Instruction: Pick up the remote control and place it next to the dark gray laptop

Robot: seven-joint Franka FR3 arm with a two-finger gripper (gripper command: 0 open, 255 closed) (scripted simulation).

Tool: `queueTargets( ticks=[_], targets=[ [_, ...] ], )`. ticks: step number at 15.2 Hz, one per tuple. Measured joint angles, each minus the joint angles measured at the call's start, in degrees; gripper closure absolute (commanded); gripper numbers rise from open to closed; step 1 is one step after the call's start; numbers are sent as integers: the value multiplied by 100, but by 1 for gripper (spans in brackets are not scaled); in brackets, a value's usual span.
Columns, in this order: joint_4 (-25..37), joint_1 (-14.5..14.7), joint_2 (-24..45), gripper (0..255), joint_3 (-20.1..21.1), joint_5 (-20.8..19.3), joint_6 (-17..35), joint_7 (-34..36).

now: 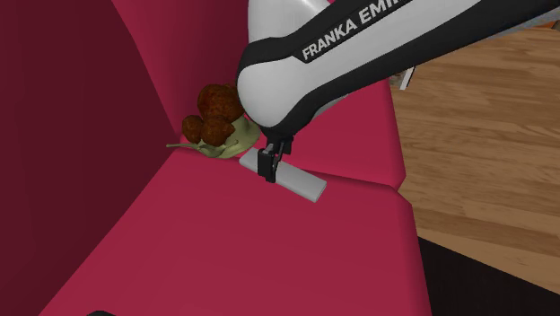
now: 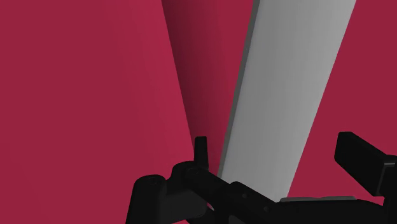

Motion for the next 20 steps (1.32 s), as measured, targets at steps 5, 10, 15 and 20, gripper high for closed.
queueTargets(
  ticks=[5, 10, 15, 20],
  targets=[
    [-73, -9, 105, 0, 9, 37, 177, -25],
    [-75, -9, 106, 255, 10, 39, 184, -24],
    [-74, -11, 106, 255, 7, 39, 184, -23],
    [-66, -10, 85, 255, 4, 31, 153, -21]
  ],
)
